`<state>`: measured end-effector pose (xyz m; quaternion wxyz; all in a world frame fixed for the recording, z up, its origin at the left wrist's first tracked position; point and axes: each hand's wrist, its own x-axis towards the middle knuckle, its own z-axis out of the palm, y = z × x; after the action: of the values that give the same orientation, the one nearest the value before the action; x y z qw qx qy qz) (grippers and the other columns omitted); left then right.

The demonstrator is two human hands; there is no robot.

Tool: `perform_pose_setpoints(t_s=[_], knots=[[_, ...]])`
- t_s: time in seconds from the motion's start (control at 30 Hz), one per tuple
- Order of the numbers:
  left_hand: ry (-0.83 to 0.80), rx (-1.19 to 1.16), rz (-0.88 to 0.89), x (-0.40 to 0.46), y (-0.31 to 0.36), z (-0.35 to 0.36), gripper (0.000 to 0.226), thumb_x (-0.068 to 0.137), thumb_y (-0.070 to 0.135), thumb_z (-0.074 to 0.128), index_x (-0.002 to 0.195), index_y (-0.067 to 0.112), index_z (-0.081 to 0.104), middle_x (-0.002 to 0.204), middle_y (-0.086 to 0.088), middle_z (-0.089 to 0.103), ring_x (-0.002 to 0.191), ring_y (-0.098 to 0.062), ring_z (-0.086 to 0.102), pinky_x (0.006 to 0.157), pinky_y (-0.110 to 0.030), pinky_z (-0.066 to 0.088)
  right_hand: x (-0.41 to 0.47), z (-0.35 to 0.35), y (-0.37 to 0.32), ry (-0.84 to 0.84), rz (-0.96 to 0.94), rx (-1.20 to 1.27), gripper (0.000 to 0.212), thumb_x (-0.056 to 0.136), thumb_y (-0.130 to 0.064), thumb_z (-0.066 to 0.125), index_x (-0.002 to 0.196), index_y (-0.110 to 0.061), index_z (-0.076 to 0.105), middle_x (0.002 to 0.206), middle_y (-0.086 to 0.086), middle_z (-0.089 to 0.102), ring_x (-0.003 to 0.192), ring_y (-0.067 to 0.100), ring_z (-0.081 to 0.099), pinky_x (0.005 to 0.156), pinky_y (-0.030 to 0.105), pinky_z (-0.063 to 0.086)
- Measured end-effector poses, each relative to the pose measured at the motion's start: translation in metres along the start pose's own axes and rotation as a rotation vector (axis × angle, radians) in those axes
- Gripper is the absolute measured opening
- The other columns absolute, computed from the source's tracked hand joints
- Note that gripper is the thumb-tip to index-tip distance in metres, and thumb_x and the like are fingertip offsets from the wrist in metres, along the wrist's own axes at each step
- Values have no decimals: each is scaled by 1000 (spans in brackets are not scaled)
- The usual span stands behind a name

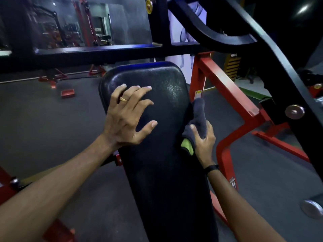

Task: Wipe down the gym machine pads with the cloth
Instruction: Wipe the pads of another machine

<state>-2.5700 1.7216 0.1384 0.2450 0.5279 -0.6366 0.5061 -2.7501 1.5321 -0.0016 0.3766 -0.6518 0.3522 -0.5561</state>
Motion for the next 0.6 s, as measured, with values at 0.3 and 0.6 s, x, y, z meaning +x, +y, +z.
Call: perform_pose_setpoints(t_s=[0.3,0.6], knots=[[17,0,56,-5,0,3,49,94,50,49,88,7,69,116,-12,68,94,-30,61,99,-49,36,-86,-46,49,43,153,23,68,81,-58,63,127,-10,50,116,2,60,108,16,60,93,39,49],[61,-2,-5,-6,1,4,51,95,51,44,87,7,69,111,-11,69,91,-29,62,97,-49,36,-64,-48,-10,167,-218,-140,48,92,-48,53,124,-12,55,140,19,38,130,32,43,113,48,35]])
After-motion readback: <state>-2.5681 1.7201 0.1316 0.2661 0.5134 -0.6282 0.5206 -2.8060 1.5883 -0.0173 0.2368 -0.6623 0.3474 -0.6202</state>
